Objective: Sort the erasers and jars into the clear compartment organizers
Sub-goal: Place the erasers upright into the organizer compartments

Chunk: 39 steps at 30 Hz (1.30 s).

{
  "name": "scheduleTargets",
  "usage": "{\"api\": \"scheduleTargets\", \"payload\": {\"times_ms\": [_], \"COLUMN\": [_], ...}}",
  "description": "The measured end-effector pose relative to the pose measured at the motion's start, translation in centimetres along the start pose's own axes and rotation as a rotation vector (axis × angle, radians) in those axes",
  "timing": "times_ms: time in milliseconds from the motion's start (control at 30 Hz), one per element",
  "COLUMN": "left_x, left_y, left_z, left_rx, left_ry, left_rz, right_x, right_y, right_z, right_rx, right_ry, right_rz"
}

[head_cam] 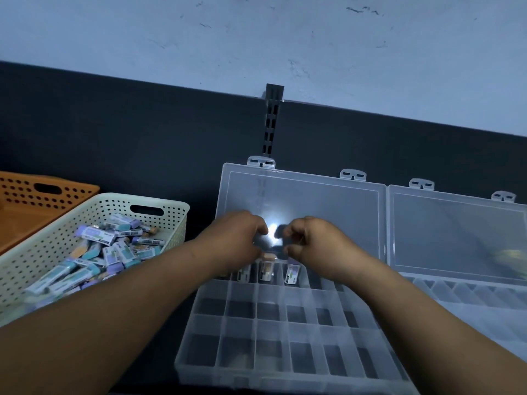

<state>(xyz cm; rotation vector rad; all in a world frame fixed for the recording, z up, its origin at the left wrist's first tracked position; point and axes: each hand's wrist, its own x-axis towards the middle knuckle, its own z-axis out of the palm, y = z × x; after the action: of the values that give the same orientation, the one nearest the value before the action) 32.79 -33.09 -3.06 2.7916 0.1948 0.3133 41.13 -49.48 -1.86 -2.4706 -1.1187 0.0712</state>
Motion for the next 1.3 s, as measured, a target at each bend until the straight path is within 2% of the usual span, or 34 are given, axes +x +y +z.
{"api": "scheduleTargets", "payload": {"times_ms": [200, 333, 500, 567, 667, 800, 867, 967, 1100, 1300], "left_x": [-3.4, -7.2, -12.4, -13.9, -15.0, -15.4, -15.5, -15.6, -15.6, -15.7], "left_y": [-4.3, -9.0, -14.2, -15.4, -16.2, -16.4, -16.5, -16.7, -16.7, -16.7], "left_z": [-4.9, -7.7, -8.9, -8.8, -8.2, -7.7, -7.7, -7.6, -7.6, -7.6], "left_rx": [0.083, 0.121, 0.169, 0.209, 0.271, 0.270, 0.251, 0.221, 0.177, 0.114], "left_ry": [0.112, 0.161, 0.104, 0.069, 0.048, 0.078, 0.107, 0.115, 0.113, 0.140], "left_rz": [-0.054, -0.190, -0.357, -0.375, -0.328, -0.307, -0.307, -0.308, -0.314, -0.311], "right_x": [1.8, 3.0, 4.3, 4.9, 5.5, 5.8, 6.4, 8.2, 10.4, 11.8], "right_y": [-7.0, -11.8, -17.2, -18.7, -19.9, -21.4, -22.3, -22.8, -22.2, -22.0], "right_z": [1.7, 3.9, 7.3, 8.7, 10.1, 10.7, 11.0, 12.1, 13.5, 14.4], "right_rx": [-0.058, -0.059, -0.094, -0.176, -0.444, -0.729, -0.683, -0.434, -0.283, -0.235], "right_ry": [0.008, -0.072, -0.191, -0.285, -0.364, -0.142, -0.186, -0.336, -0.371, -0.392], "right_rz": [-0.190, -0.309, -0.394, -0.394, -0.313, -0.331, -0.311, -0.200, -0.116, -0.197]}}
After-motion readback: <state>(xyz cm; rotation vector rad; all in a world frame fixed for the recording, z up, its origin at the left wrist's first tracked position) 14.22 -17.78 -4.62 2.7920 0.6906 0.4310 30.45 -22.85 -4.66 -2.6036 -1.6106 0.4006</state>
